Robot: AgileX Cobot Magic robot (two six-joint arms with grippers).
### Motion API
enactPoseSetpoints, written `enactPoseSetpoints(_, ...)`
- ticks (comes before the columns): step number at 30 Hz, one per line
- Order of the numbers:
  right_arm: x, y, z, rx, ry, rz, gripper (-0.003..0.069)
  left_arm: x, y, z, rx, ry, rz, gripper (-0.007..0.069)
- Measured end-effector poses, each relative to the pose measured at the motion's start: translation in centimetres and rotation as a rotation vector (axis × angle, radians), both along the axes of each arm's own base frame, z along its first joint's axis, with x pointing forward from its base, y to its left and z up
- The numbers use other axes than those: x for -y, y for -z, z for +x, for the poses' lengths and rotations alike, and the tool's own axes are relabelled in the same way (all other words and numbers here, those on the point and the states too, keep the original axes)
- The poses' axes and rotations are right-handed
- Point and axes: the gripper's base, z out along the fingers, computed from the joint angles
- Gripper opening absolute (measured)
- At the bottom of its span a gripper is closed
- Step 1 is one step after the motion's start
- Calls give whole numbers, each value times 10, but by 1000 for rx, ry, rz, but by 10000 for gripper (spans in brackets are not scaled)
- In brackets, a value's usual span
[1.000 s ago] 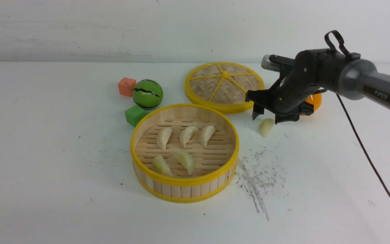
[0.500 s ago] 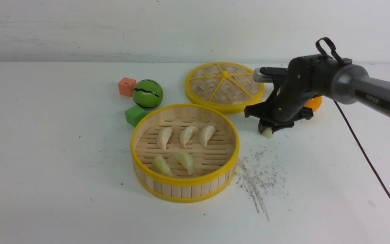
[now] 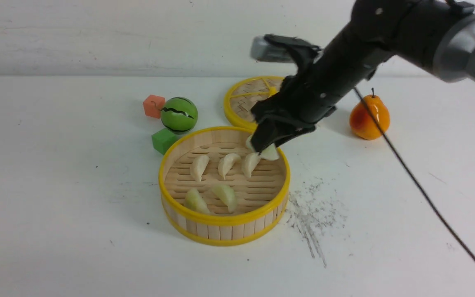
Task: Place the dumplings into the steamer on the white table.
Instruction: 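Place the dumpling in the bamboo steamer basket with the right gripper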
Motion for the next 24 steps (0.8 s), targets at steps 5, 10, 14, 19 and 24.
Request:
enactPoseSetpoints(5, -25, 47, 4, 9, -61, -140, 232, 0, 0, 0, 0, 0, 1, 34)
enactPoseSetpoints(10, -25, 84, 17, -23, 22, -208, 232, 0, 0, 0, 0, 0, 1, 39)
enactPoseSetpoints(14, -27, 93, 25, -30, 126, -182, 278, 0, 0, 0, 0, 0, 1, 42)
enactPoseSetpoints(19, -27, 84, 25, -48, 211, -146, 446, 0, 0, 0, 0, 0, 1, 48)
enactPoseSetpoints(24, -19, 25, 6, 30, 198, -142, 414, 0, 0, 0, -1, -1, 2, 56)
